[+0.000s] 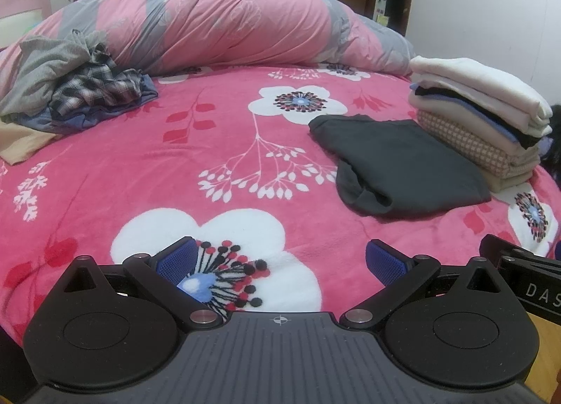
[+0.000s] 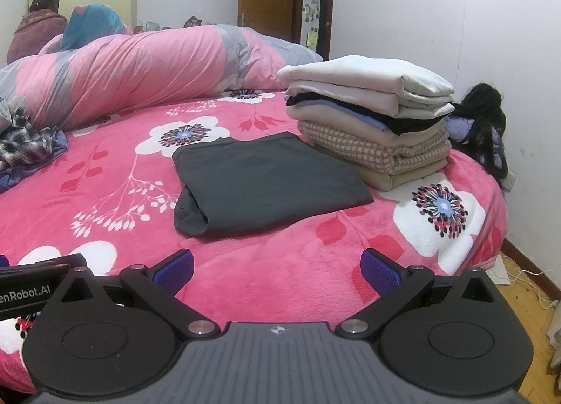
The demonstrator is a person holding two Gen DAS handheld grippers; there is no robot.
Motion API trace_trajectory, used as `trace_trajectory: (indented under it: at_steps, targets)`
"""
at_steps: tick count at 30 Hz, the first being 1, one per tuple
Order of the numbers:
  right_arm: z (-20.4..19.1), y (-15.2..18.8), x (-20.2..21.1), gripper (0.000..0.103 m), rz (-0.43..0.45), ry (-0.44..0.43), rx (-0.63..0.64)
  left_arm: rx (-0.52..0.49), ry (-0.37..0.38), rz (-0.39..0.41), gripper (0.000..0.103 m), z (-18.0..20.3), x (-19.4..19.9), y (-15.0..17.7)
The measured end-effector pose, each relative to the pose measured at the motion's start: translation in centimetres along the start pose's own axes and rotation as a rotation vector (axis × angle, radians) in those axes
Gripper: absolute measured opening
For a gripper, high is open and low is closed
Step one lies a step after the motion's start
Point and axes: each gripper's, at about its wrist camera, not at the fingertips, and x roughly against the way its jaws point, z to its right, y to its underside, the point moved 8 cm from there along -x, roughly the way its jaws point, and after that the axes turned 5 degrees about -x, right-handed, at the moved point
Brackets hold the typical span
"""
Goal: Fold clothes
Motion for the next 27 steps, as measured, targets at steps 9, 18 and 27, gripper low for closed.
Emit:
trace_trajectory:
  at_steps: [9,18,27]
  targets:
    - [-0.07,-0.04,0.01,0.103,-0.001,0.000,0.001,-0.003,0.003,-0.003,0.103,0.11,0.05,0.03]
    - [-0.11,0.00,0.08,0.103,0.000,0.001,0.000,-0.005,0.001,-0.006,0.103,0.20,-0.01,0.08]
    - [-0.09,-0.07,-0.02,0.103,-0.003,-0.001,0.002,-0.005,0.000,-0.006,0.103,0.24,-0.02,0.08]
